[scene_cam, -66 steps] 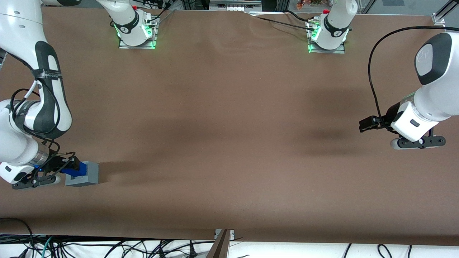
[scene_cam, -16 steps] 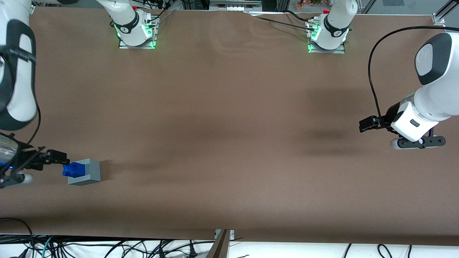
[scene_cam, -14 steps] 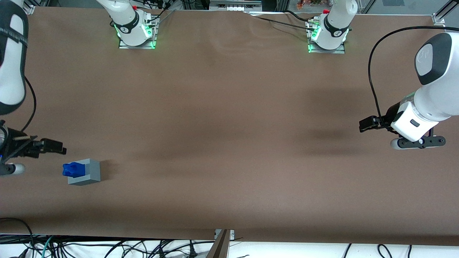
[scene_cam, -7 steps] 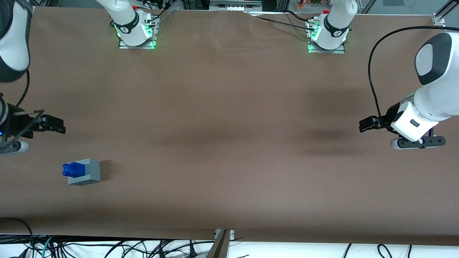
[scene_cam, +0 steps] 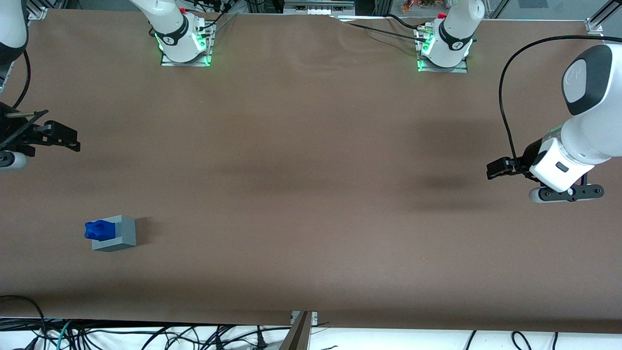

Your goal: Insert blue part into gray base with right arm

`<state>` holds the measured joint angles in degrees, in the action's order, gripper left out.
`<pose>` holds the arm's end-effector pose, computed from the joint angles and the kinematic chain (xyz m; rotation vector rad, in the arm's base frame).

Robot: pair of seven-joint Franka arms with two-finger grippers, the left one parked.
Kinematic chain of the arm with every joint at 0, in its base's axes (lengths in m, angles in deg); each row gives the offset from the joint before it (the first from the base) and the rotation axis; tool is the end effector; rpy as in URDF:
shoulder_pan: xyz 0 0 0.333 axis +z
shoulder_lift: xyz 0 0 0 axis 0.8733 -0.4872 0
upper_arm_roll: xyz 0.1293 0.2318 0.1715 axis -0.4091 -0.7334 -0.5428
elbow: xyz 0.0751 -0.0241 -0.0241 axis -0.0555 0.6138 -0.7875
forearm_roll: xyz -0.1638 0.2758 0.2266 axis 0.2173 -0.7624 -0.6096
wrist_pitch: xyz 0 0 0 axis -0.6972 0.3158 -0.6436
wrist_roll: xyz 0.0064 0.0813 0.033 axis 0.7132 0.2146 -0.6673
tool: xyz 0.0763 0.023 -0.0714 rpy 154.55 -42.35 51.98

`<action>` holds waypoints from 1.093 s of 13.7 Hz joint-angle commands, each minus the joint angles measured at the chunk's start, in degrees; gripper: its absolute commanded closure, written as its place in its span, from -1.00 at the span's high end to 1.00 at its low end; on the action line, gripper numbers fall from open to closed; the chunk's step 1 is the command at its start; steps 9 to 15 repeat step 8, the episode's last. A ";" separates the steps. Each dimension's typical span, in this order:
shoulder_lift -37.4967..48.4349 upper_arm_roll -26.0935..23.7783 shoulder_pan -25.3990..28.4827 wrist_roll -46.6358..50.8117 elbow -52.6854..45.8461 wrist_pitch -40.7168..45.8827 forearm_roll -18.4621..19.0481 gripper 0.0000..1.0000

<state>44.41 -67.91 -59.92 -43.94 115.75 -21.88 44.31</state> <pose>0.6179 -0.0106 0.5824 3.0952 0.2327 -0.0943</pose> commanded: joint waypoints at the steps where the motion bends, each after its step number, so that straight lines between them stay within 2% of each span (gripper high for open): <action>1: 3.66 -1.66 -1.45 1.57 4.33 0.26 0.48 1.00; 15: 1.90 -1.75 -0.49 3.16 2.66 1.59 0.39 1.00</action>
